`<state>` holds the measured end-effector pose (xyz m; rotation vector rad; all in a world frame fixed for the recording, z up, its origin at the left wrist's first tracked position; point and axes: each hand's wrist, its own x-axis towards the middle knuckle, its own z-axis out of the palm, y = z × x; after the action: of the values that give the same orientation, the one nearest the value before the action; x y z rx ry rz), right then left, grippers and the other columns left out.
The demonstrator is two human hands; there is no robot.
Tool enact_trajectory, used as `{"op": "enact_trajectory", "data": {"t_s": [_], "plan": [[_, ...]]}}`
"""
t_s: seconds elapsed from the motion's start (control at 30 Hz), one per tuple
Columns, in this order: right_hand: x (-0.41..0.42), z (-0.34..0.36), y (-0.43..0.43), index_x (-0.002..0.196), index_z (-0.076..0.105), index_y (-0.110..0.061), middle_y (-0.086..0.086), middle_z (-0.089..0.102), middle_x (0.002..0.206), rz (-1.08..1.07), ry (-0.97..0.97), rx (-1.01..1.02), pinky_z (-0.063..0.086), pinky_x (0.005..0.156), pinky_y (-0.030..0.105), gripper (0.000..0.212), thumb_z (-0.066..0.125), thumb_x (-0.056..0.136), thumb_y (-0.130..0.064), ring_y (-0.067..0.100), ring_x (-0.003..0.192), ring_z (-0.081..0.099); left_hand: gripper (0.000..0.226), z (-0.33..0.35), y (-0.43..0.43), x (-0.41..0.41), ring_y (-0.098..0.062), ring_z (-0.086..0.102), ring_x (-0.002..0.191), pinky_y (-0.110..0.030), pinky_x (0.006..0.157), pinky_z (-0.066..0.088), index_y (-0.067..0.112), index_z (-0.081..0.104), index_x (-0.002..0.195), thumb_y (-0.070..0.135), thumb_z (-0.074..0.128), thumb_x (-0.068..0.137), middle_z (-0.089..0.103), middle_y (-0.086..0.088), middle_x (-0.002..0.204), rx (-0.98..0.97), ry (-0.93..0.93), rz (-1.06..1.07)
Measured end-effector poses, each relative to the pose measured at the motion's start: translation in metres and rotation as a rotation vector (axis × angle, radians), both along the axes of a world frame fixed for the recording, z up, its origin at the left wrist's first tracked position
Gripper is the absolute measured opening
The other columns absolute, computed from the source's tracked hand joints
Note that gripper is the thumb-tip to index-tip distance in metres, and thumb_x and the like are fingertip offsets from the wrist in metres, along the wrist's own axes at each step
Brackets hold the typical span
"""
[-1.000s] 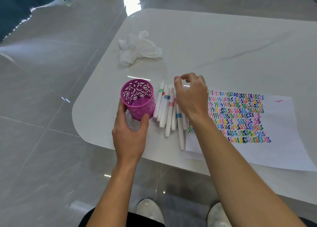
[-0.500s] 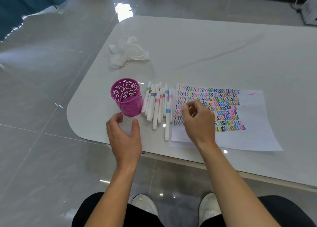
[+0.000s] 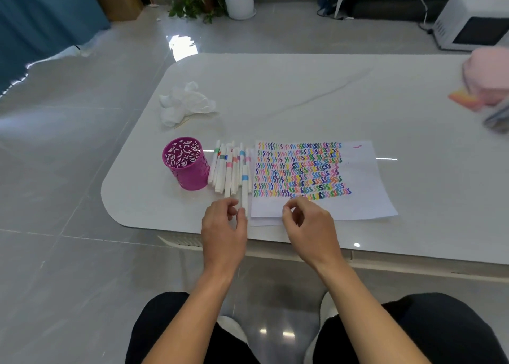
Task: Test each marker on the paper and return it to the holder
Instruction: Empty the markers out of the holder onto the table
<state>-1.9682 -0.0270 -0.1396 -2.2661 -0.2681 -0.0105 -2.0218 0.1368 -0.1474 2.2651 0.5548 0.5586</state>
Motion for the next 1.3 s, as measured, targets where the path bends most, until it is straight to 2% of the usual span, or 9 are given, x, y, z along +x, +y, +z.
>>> {"op": "enact_trajectory", "data": {"t_s": [0.2, 0.33, 0.47, 0.6, 0.77, 0.87, 1.0, 1.17, 1.3], "plan": [[0.003, 0.009, -0.028, 0.088, 0.067, -0.022, -0.012, 0.059, 0.067, 0.002, 0.016, -0.01, 0.043, 0.065, 0.027, 0.01, 0.064, 0.098, -0.024, 0.007, 0.064, 0.057, 0.023, 0.007, -0.018, 0.004, -0.007, 0.054, 0.083, -0.026, 0.075, 0.048, 0.023, 0.059, 0.113, 0.021, 0.065, 0.091, 0.056, 0.011, 0.089, 0.041, 0.064, -0.051], [0.01, 0.015, -0.039, 0.093, 0.066, -0.024, -0.011, 0.062, 0.072, 0.026, 0.067, -0.03, 0.044, 0.067, 0.025, 0.007, 0.063, 0.099, -0.027, 0.004, 0.068, 0.059, 0.022, 0.017, -0.025, 0.007, -0.008, 0.055, 0.081, -0.026, 0.073, 0.048, 0.021, 0.06, 0.111, 0.017, 0.064, 0.09, 0.057, 0.009, 0.087, 0.087, 0.11, -0.063], [0.021, 0.019, -0.04, 0.096, 0.067, -0.024, -0.011, 0.063, 0.074, 0.054, 0.091, -0.042, 0.05, 0.069, 0.028, 0.006, 0.063, 0.1, -0.027, 0.007, 0.071, 0.061, 0.02, 0.024, -0.017, 0.016, -0.011, 0.056, 0.077, -0.026, 0.066, 0.043, 0.02, 0.062, 0.11, 0.019, 0.063, 0.089, 0.059, 0.007, 0.086, 0.123, 0.221, -0.014], [0.033, 0.018, -0.032, 0.099, 0.068, -0.021, -0.008, 0.064, 0.076, 0.069, 0.096, -0.103, 0.044, 0.07, 0.027, 0.008, 0.063, 0.1, -0.026, 0.012, 0.073, 0.061, 0.016, 0.026, -0.006, 0.026, -0.017, 0.059, 0.078, -0.03, 0.065, 0.044, 0.017, 0.062, 0.104, 0.028, 0.062, 0.091, 0.063, 0.003, 0.088, 0.174, 0.36, 0.005], [0.039, 0.012, -0.021, 0.103, 0.07, -0.019, -0.005, 0.068, 0.08, 0.089, 0.099, -0.144, 0.055, 0.073, 0.031, 0.01, 0.063, 0.101, -0.026, 0.011, 0.073, 0.064, 0.017, 0.016, 0.0, 0.032, -0.017, 0.057, 0.072, -0.029, 0.058, 0.038, 0.022, 0.056, 0.09, 0.037, 0.062, 0.091, 0.065, 0.005, 0.082, 0.223, 0.433, 0.034], [0.04, 0.008, -0.012, 0.104, 0.069, -0.021, -0.005, 0.069, 0.081, 0.107, 0.113, -0.149, 0.059, 0.075, 0.034, 0.009, 0.063, 0.101, -0.027, 0.01, 0.074, 0.064, 0.018, 0.013, 0.001, 0.033, -0.02, 0.058, 0.073, -0.031, 0.06, 0.042, 0.022, 0.057, 0.089, 0.039, 0.061, 0.092, 0.066, 0.005, 0.082, 0.239, 0.455, 0.031], [0.04, 0.006, -0.002, 0.104, 0.069, -0.024, -0.011, 0.066, 0.08, 0.111, 0.093, -0.147, 0.058, 0.071, 0.025, 0.008, 0.065, 0.1, -0.03, 0.004, 0.069, 0.063, 0.018, 0.01, -0.001, 0.034, -0.017, 0.051, 0.068, -0.029, 0.058, 0.036, 0.022, 0.059, 0.089, 0.04, 0.059, 0.092, 0.066, 0.005, 0.081, 0.266, 0.471, 0.045], [0.039, 0.01, 0.002, 0.101, 0.067, -0.03, -0.015, 0.067, 0.079, 0.132, 0.091, -0.133, 0.058, 0.071, 0.023, 0.003, 0.065, 0.099, -0.031, 0.003, 0.069, 0.064, 0.017, 0.015, -0.002, 0.037, -0.018, 0.053, 0.07, -0.029, 0.062, 0.036, 0.023, 0.063, 0.088, 0.04, 0.059, 0.089, 0.067, 0.007, 0.078, 0.219, 0.468, 0.071], [0.042, 0.018, -0.004, 0.094, 0.065, -0.034, -0.018, 0.064, 0.074, 0.14, 0.133, -0.106, 0.039, 0.06, 0.006, 0.006, 0.064, 0.099, -0.034, -0.003, 0.069, 0.06, 0.014, 0.025, -0.009, 0.036, -0.018, 0.061, 0.072, -0.03, 0.065, 0.041, 0.027, 0.062, 0.087, 0.041, 0.059, 0.088, 0.063, 0.013, 0.07, 0.149, 0.411, 0.066]]}}
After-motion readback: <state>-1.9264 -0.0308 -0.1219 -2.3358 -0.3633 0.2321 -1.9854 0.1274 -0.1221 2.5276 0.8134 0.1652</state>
